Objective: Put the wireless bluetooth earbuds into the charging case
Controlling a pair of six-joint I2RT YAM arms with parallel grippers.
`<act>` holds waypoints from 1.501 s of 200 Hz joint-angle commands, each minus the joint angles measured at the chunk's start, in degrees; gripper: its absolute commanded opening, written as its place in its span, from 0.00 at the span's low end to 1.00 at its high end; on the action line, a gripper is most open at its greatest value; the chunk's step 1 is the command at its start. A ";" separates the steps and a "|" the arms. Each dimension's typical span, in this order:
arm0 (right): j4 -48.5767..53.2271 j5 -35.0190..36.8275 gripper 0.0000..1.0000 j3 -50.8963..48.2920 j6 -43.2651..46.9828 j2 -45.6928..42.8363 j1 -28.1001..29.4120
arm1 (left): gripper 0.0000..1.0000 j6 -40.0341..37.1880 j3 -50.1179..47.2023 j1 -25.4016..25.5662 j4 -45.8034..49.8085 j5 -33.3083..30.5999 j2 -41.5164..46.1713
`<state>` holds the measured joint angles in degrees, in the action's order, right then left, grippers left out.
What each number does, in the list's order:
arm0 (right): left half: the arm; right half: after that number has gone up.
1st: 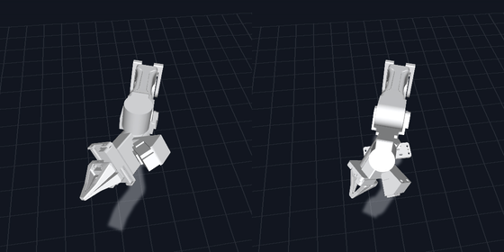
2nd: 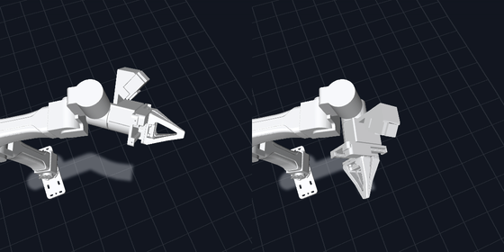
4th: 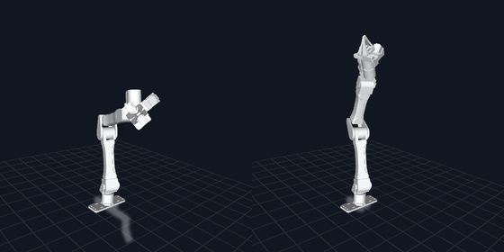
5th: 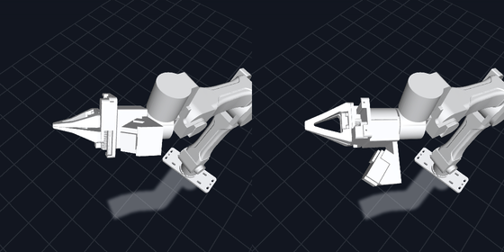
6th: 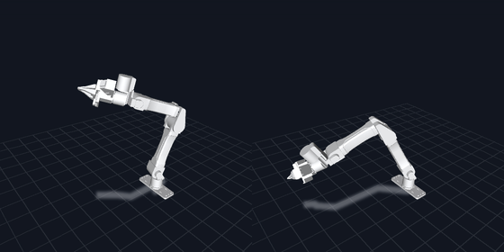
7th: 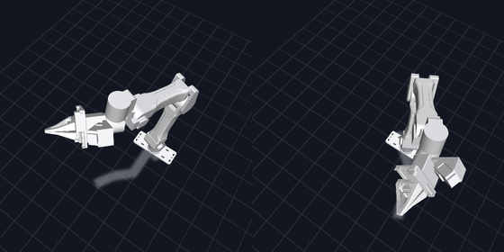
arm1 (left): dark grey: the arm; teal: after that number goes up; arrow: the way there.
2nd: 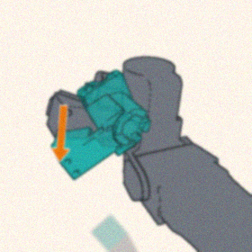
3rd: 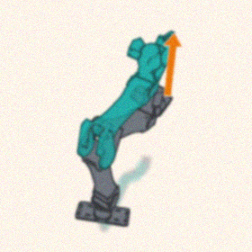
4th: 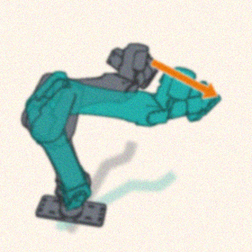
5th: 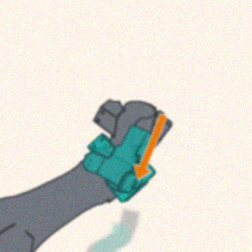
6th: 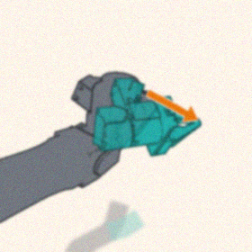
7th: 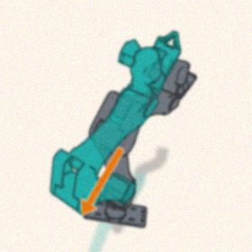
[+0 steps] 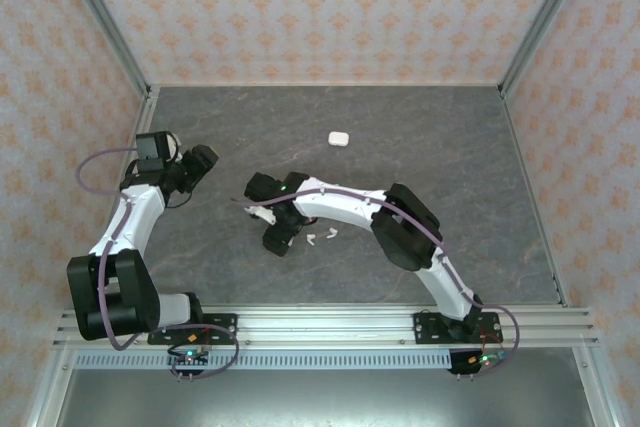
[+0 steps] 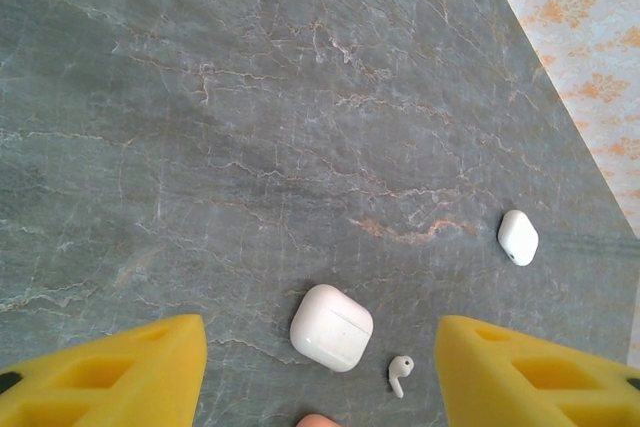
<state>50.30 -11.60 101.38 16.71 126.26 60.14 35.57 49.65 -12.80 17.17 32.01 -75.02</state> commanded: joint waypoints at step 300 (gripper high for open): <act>-35.67 0.82 0.44 -32.26 14.42 -50.18 -9.87 | 0.64 -14.27 16.37 22.25 2.06 32.28 5.66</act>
<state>17.96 -12.75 69.21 26.68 78.19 50.41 23.79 63.46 5.78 21.23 59.68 -68.66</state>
